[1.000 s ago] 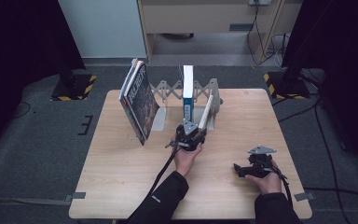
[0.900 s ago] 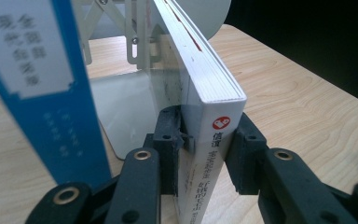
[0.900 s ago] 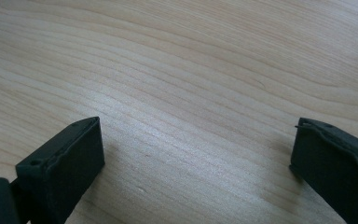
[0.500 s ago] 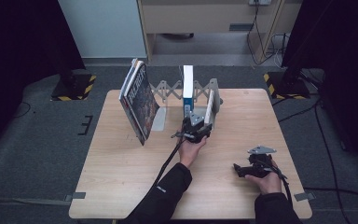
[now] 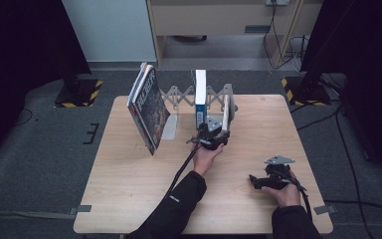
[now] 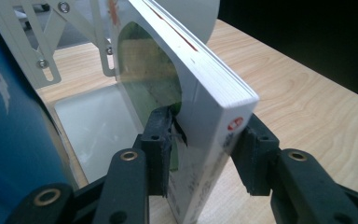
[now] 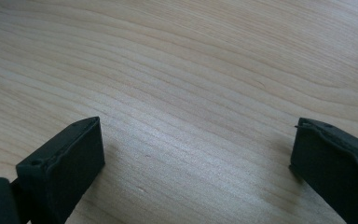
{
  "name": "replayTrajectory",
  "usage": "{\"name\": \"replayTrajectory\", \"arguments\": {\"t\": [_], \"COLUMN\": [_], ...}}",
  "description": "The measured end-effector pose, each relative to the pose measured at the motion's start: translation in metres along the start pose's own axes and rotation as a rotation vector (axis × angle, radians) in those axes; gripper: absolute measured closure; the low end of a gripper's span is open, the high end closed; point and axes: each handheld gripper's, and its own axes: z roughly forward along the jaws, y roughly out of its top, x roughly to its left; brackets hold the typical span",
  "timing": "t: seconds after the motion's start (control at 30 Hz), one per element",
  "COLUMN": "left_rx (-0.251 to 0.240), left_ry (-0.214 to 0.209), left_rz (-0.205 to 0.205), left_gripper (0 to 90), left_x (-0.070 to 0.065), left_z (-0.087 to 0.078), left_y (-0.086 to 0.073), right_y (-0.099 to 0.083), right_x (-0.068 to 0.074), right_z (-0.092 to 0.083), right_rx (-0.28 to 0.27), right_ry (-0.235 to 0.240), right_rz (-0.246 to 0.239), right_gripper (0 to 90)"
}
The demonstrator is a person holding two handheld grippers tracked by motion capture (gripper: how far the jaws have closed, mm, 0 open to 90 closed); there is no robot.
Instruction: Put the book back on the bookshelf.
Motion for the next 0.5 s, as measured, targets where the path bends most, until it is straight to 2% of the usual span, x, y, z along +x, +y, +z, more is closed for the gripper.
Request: {"name": "replayTrajectory", "arguments": {"t": [0.17, 0.33, 0.5], "left_rx": [0.019, 0.030, 0.038], "left_ry": [-0.014, -0.018, -0.012], "left_rz": [0.027, 0.005, 0.006], "left_gripper": [63.9, 66.6, 67.6], "left_x": [-0.0009, -0.0019, -0.0062], "left_z": [-0.0080, -0.0079, -0.0006], "left_y": [-0.0066, -0.0068, -0.0009], "right_y": [-0.0001, 0.0000, 0.0000], "right_x": [0.0001, 0.0005, 0.0002], "right_z": [0.0001, 0.0001, -0.0001], "right_rx": [-0.002, -0.003, 0.001], "right_ry": [-0.002, -0.004, 0.001], "right_rz": [0.000, 0.002, 0.002], "right_gripper": [2.9, 3.0, 3.0]}}
